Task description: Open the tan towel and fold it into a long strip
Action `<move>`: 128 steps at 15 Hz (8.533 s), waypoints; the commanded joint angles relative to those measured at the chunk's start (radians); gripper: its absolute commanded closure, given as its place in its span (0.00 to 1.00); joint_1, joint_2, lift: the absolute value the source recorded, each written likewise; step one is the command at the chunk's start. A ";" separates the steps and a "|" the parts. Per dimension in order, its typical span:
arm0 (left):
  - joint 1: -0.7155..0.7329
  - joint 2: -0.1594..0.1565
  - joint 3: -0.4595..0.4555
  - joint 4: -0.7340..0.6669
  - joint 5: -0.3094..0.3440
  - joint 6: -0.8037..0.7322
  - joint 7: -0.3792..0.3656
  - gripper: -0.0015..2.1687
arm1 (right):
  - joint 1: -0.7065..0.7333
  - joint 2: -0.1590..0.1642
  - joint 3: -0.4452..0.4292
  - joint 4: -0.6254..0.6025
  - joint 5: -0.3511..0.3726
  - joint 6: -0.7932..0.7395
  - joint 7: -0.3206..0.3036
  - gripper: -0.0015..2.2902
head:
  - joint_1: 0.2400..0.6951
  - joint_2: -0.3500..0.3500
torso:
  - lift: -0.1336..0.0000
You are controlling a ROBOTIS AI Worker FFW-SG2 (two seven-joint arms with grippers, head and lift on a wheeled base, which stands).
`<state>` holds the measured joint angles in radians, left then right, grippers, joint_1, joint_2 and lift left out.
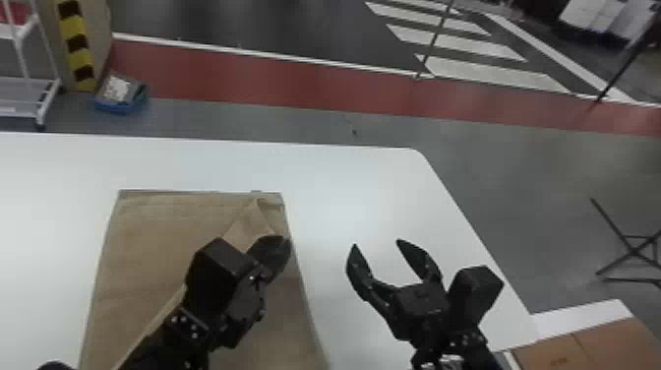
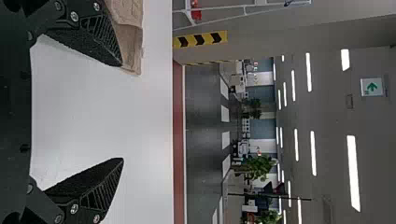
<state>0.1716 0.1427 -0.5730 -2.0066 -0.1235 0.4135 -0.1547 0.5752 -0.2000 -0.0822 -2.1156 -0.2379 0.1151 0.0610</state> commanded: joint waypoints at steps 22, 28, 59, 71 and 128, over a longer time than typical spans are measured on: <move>0.057 0.037 0.102 -0.014 0.065 -0.064 0.172 0.03 | -0.009 -0.174 0.002 -0.077 0.637 -0.008 0.287 0.08 | 1.00 0.02 | 0.07; 0.069 0.040 0.119 -0.024 0.081 -0.064 0.173 0.04 | -0.008 -0.268 0.019 -0.078 0.919 -0.002 0.479 0.10 | 1.00 0.10 | 0.07; 0.068 0.046 0.110 -0.024 0.077 -0.028 0.172 0.04 | -0.288 -0.384 0.309 0.006 1.022 0.228 0.922 0.30 | 1.00 0.15 | 0.07; 0.075 0.057 0.120 -0.024 0.081 -0.046 0.170 0.04 | -0.310 -0.377 0.289 0.009 0.986 0.255 0.944 0.58 | 1.00 0.16 | 0.07; -0.684 0.310 -0.429 0.255 -0.679 0.451 -0.888 0.17 | -0.282 -0.190 -0.712 0.000 0.640 0.418 0.950 0.58 | 1.00 0.00 | 0.07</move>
<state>-0.5042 0.4571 -0.9916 -1.7620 -0.7966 0.8663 -1.0461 0.2918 -0.3941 -0.7900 -2.1117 0.4071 0.5332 1.0109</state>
